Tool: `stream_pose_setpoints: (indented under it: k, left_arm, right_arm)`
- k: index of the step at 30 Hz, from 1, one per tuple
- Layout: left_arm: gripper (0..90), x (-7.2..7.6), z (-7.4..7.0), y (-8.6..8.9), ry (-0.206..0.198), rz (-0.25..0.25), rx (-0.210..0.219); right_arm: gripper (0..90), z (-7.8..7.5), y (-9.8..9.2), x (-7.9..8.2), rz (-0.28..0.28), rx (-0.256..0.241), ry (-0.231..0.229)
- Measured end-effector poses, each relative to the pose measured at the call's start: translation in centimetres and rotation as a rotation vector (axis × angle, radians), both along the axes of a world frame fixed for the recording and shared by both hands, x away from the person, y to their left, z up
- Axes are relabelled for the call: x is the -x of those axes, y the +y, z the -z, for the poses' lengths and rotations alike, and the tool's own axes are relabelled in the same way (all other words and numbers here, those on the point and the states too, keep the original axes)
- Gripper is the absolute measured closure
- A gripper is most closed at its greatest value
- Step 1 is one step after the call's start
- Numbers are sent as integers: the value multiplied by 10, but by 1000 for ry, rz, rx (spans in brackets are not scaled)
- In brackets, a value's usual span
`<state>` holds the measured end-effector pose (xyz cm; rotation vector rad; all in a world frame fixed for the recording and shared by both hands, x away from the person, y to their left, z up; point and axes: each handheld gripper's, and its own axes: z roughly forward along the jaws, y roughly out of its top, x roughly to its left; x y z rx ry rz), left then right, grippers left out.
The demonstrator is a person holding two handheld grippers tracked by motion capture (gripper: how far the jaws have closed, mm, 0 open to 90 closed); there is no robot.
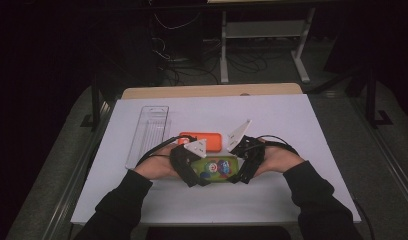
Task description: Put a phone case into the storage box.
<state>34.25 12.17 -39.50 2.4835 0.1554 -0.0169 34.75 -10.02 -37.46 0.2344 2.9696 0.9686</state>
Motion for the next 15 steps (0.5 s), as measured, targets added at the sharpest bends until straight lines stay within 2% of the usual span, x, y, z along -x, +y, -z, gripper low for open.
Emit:
stream_pose_setpoints:
  k: [1,2,3,5,7,8,11,12,13,14,15]
  left_arm:
    - [154,-1,1,1,-8,-27,0]
    - [154,0,2,1,4,-44,4]
    - [153,0,2,2,8,-63,3]
    - [153,-1,3,4,5,-110,7]
    - [153,-3,3,4,-6,-145,4]
    - [153,-3,3,4,9,-174,6]
    - [153,-3,2,5,15,-235,10]
    - [153,-4,1,6,3,-242,-6]
    - [153,-3,1,6,2,-272,2]
    - [154,-2,1,5,3,-296,13]
    - [153,-3,1,6,-3,-305,7]
  right_arm:
    - [14,-1,-6,2,45,5,28]
    - [14,-1,-12,2,74,-11,13]
    - [11,-1,-15,1,71,-19,-2]
    - [9,0,-24,1,106,-41,-17]
    - [10,2,-32,1,149,-63,-17]
    - [16,3,-37,2,184,-70,-17]
    - [19,6,-45,3,269,-111,6]
    - [18,7,-47,4,301,-120,15]
    - [14,8,-49,6,340,-115,22]
    - [14,9,-50,9,377,-133,43]
    - [14,10,-52,10,390,-137,42]
